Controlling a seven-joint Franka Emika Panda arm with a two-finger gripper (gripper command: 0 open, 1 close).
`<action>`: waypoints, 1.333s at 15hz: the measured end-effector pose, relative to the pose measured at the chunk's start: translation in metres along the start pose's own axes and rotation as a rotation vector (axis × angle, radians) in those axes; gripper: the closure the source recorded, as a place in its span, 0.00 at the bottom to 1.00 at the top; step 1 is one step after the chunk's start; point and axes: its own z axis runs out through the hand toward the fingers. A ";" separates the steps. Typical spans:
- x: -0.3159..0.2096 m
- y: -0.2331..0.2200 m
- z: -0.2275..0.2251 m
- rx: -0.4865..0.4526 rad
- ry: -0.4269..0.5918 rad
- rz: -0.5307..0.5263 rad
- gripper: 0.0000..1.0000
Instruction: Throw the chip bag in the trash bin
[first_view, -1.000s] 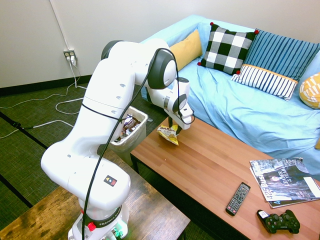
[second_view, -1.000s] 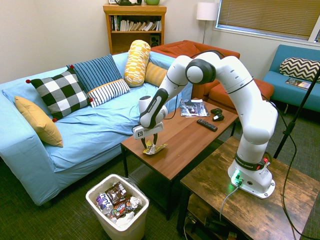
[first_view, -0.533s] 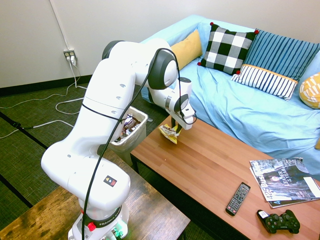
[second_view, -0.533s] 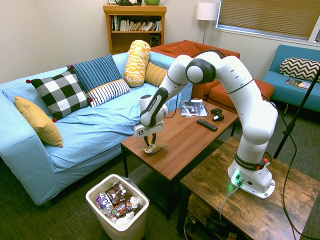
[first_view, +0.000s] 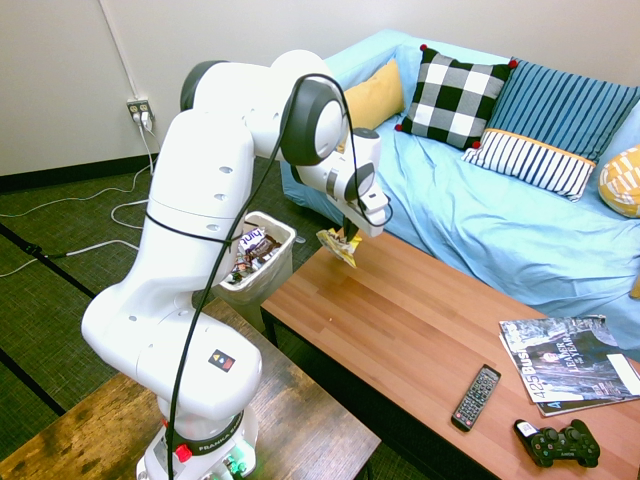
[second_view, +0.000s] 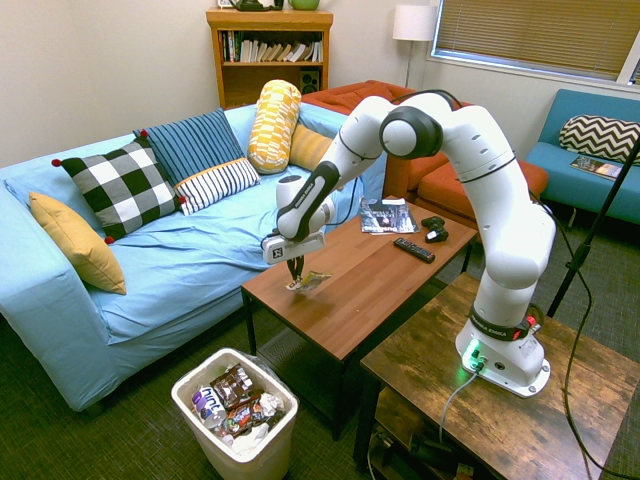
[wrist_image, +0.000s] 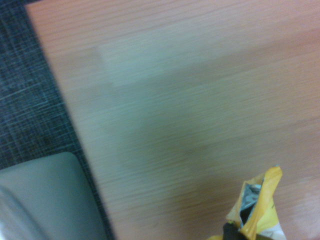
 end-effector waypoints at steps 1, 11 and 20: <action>-0.023 -0.006 -0.015 0.005 0.007 -0.029 1.00; -0.310 -0.052 -0.022 -0.065 0.144 -0.323 1.00; -0.351 -0.081 0.030 -0.127 0.179 -0.387 0.00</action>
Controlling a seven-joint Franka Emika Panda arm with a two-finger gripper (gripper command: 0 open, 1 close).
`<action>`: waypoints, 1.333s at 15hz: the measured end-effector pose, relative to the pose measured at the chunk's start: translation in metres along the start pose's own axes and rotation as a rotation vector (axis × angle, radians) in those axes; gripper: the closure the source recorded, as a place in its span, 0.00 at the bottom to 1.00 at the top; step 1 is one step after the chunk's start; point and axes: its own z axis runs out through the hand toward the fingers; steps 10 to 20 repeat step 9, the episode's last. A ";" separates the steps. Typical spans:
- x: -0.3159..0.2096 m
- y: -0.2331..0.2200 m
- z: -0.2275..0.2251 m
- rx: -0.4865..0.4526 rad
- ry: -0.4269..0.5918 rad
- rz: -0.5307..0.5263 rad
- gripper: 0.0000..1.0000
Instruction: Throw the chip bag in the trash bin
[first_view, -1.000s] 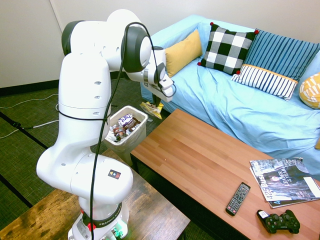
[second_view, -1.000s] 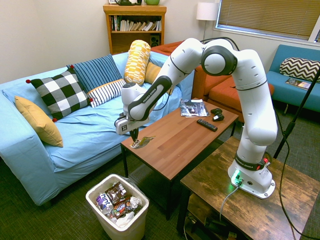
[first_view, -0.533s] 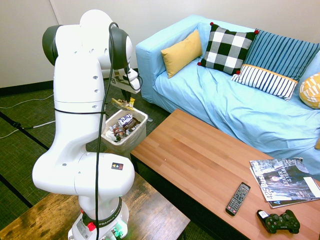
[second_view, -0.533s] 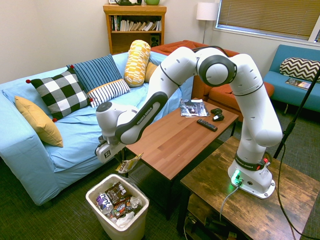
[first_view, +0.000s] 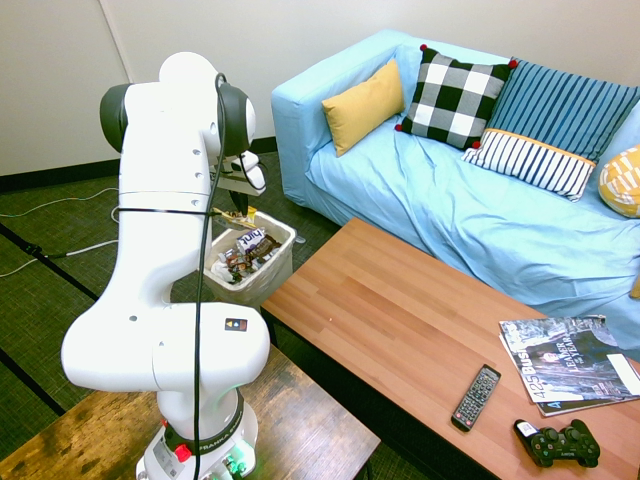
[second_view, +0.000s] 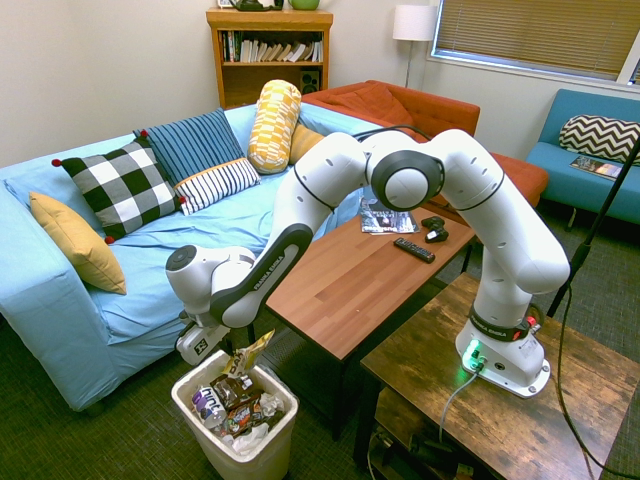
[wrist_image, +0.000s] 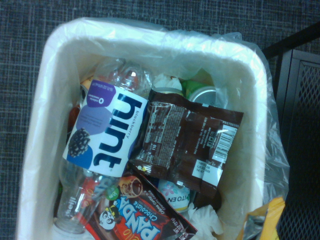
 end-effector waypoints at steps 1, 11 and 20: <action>-0.001 -0.004 0.001 -0.001 0.003 -0.001 0.00; 0.016 -0.021 -0.004 0.023 0.009 0.015 0.00; 0.016 -0.021 -0.004 0.023 0.009 0.015 0.00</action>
